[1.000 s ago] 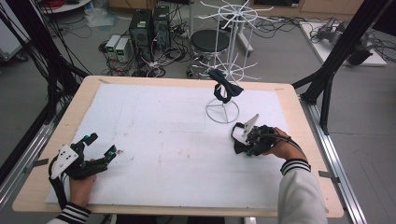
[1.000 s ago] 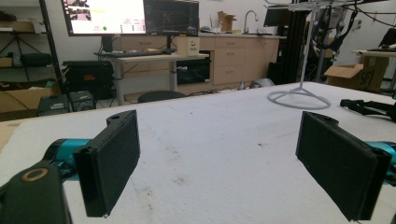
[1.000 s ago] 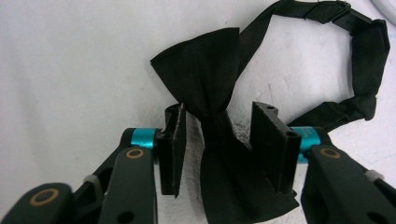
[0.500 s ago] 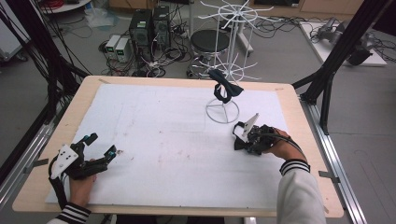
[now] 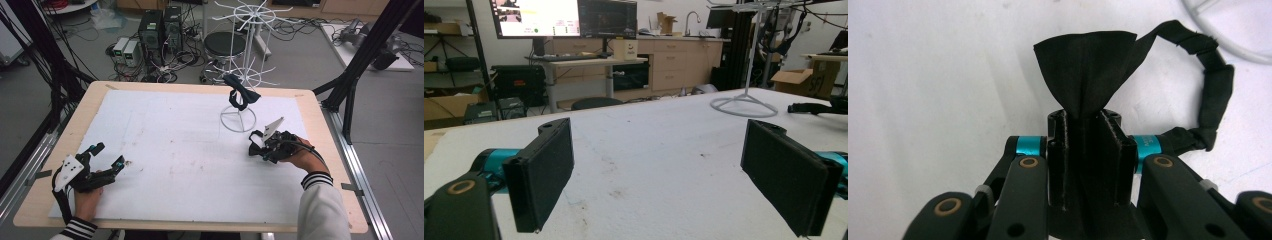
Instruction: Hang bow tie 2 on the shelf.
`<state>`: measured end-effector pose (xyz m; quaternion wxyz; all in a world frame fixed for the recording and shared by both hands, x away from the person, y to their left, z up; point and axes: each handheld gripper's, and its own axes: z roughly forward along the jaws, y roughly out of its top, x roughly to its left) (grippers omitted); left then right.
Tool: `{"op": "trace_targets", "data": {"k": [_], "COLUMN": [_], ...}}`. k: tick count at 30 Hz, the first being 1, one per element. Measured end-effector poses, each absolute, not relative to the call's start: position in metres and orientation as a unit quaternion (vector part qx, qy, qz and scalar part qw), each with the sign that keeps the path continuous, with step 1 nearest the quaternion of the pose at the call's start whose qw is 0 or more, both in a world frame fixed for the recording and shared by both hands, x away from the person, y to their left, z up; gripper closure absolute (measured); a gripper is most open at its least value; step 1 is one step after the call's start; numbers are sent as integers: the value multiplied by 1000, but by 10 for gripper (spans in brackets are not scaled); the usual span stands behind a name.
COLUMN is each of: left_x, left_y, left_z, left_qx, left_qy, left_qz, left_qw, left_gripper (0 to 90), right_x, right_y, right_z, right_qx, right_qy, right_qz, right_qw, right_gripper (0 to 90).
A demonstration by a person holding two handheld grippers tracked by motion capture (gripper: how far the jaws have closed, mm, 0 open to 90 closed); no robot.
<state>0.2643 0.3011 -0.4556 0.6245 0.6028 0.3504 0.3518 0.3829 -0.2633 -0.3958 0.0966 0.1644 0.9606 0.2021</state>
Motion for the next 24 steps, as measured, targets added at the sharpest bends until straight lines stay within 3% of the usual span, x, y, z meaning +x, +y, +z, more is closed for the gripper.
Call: {"op": "trace_targets", "data": {"k": [24], "left_x": [264], "left_y": [301], "left_z": [-456], "left_qx": [603], "left_qy": [351], "left_qz": [352], "left_qw": [625], "left_gripper": [142], "right_x": [378], "right_y": [-278], "right_z": [-374], "right_qx": [213], "right_qy": [925], "right_qz": [293], "right_qw": [118], "right_gripper": [755]}}
